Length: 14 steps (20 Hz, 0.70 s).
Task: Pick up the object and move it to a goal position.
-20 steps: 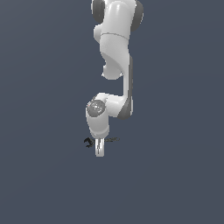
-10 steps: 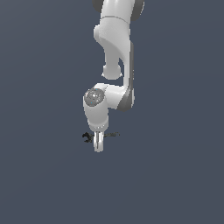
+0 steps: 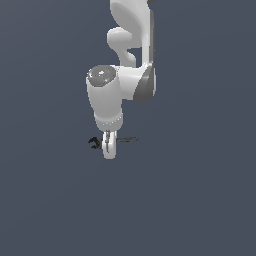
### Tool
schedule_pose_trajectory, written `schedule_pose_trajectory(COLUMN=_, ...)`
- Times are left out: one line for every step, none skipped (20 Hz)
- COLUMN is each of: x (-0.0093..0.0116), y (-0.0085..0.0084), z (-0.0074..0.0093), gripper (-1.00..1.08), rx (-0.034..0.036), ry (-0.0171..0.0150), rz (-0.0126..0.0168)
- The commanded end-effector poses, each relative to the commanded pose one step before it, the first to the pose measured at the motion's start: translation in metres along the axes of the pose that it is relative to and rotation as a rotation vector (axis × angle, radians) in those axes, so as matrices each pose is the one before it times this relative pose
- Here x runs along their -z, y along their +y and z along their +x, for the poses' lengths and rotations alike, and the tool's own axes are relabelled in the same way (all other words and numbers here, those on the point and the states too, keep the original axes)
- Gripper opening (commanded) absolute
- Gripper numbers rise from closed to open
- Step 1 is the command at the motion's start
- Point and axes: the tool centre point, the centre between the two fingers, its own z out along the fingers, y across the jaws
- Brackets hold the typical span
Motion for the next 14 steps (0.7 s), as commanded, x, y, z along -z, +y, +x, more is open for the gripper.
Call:
schedule_pose_trajectory(x=0.02382, y=0.00362, z=0.00064, gripper=-1.00, rx=-0.00017, ry=0.00047, rz=-0.00071)
schedule_pose_trajectory(x=0.00829, y=0.00097, z=0.00028, gripper=-1.00, rx=0.00000, ry=0.00000, rz=0.00000)
schedule_pose_trajectory(x=0.00782, y=0.00087, z=0.00005, gripper=-1.00, rx=0.00015, ry=0.00067, rz=0.00005)
schedule_pose_trajectory(x=0.00724, y=0.00076, z=0.00008, gripper=-1.00, rx=0.00015, ry=0.00046, rz=0.00005)
schedule_pose_trajectory(x=0.00658, y=0.00065, z=0.00026, gripper=-1.00, rx=0.00000, ry=0.00000, rz=0.00000)
schedule_pose_trajectory(x=0.00595, y=0.00054, z=0.00024, gripper=-1.00, rx=0.00000, ry=0.00000, rz=0.00000)
schedule_pose_trajectory(x=0.00539, y=0.00044, z=-0.00013, gripper=-1.00, rx=0.00036, ry=0.00058, rz=0.00012)
schedule_pose_trajectory(x=0.00457, y=0.00034, z=0.00020, gripper=-1.00, rx=0.00000, ry=0.00000, rz=0.00000)
schedule_pose_trajectory(x=0.00395, y=0.00026, z=-0.00023, gripper=-1.00, rx=0.00046, ry=0.00049, rz=0.00015)
schedule_pose_trajectory(x=0.00310, y=0.00019, z=0.00014, gripper=-1.00, rx=0.00000, ry=0.00000, rz=0.00000)
schedule_pose_trajectory(x=0.00239, y=0.00013, z=0.00011, gripper=-1.00, rx=0.00000, ry=0.00000, rz=0.00000)
schedule_pose_trajectory(x=0.00170, y=0.00009, z=0.00008, gripper=-1.00, rx=0.00000, ry=0.00000, rz=0.00000)
schedule_pose_trajectory(x=0.00111, y=0.00005, z=-0.00026, gripper=-1.00, rx=0.00040, ry=0.00025, rz=0.00012)
schedule_pose_trajectory(x=0.00034, y=0.00002, z=0.00002, gripper=-1.00, rx=0.00000, ry=0.00000, rz=0.00000)
